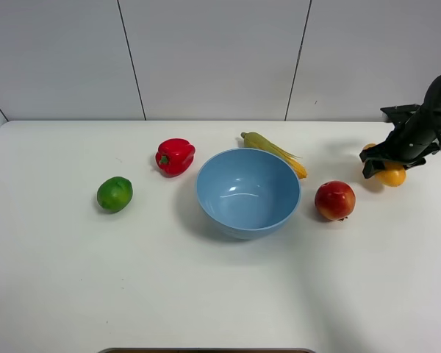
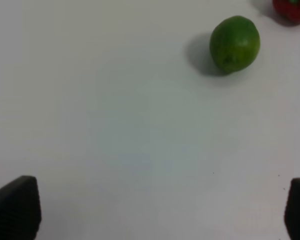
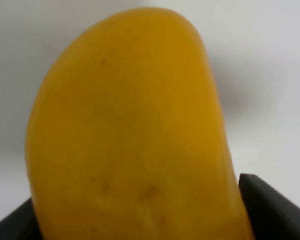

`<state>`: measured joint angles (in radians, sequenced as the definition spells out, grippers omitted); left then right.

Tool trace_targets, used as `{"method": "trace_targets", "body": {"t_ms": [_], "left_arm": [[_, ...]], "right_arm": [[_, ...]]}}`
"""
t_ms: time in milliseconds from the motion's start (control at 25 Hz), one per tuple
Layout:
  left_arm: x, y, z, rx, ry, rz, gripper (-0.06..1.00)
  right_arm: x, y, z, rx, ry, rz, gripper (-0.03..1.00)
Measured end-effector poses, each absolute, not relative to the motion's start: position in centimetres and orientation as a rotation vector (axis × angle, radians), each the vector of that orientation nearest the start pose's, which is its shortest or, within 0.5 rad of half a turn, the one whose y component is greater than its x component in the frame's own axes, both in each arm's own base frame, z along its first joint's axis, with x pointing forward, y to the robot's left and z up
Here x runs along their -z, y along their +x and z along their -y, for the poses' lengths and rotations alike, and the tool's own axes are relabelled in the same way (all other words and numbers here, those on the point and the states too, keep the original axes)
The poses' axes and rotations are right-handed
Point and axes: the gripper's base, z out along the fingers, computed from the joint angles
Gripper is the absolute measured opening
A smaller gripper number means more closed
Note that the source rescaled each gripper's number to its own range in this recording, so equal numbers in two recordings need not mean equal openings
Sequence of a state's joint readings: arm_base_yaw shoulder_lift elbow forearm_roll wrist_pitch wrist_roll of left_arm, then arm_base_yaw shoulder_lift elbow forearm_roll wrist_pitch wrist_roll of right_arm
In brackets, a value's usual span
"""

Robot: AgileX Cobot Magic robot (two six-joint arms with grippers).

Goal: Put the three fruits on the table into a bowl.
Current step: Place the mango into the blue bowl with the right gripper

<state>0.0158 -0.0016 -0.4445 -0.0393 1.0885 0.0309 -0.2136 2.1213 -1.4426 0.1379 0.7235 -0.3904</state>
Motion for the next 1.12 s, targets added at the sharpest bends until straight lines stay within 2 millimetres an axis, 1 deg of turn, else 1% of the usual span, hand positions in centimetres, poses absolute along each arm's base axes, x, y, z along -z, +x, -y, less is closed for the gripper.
{"method": "trace_targets", "body": {"t_ms": [360,640,720,800,880,1040,1120], "left_arm": [[-26.0,0.0,0.3,0.02,0.017,-2.125,1.0],[-26.0,0.0,0.3,0.02,0.017,-2.125,1.0],[-26.0,0.0,0.3,0.02,0.017,-2.125,1.0],[-26.0,0.0,0.3,0.02,0.017,-2.125,1.0],[-26.0,0.0,0.3,0.02,0.017,-2.125,1.0],[-26.0,0.0,0.3,0.02,0.017,-2.125,1.0],[-26.0,0.0,0.3,0.021,0.017,-2.125,1.0]], "right_arm": [[-20.1,40.4,7.7,-0.037,-0.061,-2.763,0.01],[-25.0,38.9,6.8,-0.114,-0.019,-2.679,0.01],[-26.3,38.4,6.1,-0.119,-0.04,-2.658,0.01],[-27.3,38.2,4.8,-0.124,-0.083,-2.636,0.01],[-28.2,37.9,3.0,-0.137,-0.148,-2.62,0.01],[-29.0,37.2,-1.7,-0.189,-0.321,-2.625,0.01],[-29.1,36.8,-4.6,-0.218,-0.424,-2.624,0.01]]}}
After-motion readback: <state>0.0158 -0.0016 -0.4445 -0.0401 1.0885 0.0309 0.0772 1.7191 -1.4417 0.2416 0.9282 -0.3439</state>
